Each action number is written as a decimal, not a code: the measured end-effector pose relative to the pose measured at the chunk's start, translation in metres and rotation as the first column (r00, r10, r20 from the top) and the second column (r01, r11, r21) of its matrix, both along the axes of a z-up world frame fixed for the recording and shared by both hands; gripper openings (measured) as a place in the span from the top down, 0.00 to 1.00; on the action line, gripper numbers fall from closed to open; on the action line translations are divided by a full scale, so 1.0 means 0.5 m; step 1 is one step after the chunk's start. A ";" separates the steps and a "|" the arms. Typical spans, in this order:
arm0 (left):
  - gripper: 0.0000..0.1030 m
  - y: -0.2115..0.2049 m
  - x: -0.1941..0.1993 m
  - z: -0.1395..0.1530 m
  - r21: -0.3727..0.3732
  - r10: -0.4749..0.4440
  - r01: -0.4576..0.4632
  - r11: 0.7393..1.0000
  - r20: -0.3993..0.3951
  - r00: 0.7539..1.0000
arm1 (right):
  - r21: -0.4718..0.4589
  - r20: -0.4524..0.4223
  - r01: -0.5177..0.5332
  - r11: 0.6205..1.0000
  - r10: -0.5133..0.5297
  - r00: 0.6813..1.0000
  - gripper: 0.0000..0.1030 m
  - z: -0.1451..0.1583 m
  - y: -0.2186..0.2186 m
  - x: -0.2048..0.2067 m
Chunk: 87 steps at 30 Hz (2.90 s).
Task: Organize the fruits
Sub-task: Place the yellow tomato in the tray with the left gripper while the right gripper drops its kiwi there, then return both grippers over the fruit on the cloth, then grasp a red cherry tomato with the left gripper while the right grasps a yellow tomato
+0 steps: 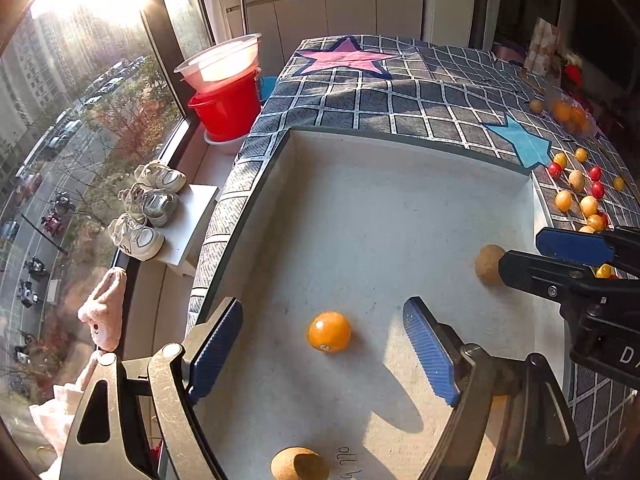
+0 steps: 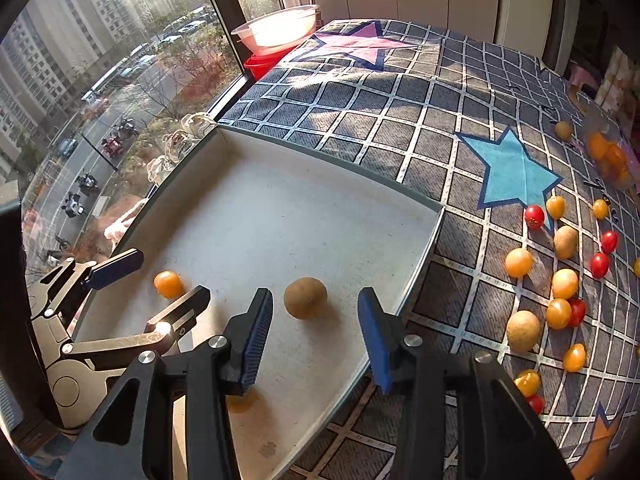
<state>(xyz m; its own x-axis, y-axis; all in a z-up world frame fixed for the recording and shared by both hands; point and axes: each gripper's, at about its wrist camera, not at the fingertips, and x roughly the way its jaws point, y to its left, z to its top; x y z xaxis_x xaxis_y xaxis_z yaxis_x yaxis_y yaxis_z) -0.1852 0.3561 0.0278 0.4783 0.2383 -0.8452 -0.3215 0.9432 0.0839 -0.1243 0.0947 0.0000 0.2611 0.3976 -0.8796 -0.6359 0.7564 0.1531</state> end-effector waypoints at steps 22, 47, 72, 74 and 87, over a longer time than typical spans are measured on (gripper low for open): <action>0.19 -0.197 -0.023 0.100 0.015 -0.199 0.198 0.980 0.082 0.977 | 0.065 0.028 0.205 0.977 -0.207 0.978 0.26 0.039 -0.279 -0.027; 0.19 -0.455 0.092 0.008 -0.080 -0.282 0.280 0.957 -0.019 0.959 | 0.007 0.066 0.531 0.848 -0.530 0.846 0.26 -0.031 -0.655 0.064; 0.58 -0.499 0.136 -0.030 -0.107 -0.192 0.186 0.977 -0.041 0.981 | -0.021 0.216 0.581 0.814 -0.563 0.797 0.56 -0.055 -0.646 0.241; 0.68 -0.501 0.137 -0.029 -0.104 -0.199 0.195 0.975 -0.035 0.979 | -0.009 0.211 0.581 0.814 -0.567 0.796 0.70 -0.054 -0.648 0.246; 0.80 -0.485 0.100 -0.023 -0.158 -0.259 0.256 0.954 0.003 0.966 | 0.077 0.098 0.530 0.845 -0.535 0.839 0.78 -0.048 -0.662 0.179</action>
<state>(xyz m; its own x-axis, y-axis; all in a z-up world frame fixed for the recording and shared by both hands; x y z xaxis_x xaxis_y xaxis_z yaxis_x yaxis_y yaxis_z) -0.1351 0.1138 0.0162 0.4909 -0.0258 -0.8708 -0.0661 0.9956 -0.0668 -0.0350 -0.2361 -0.0239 0.5386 0.2071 -0.8167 -0.1517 0.9773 0.1478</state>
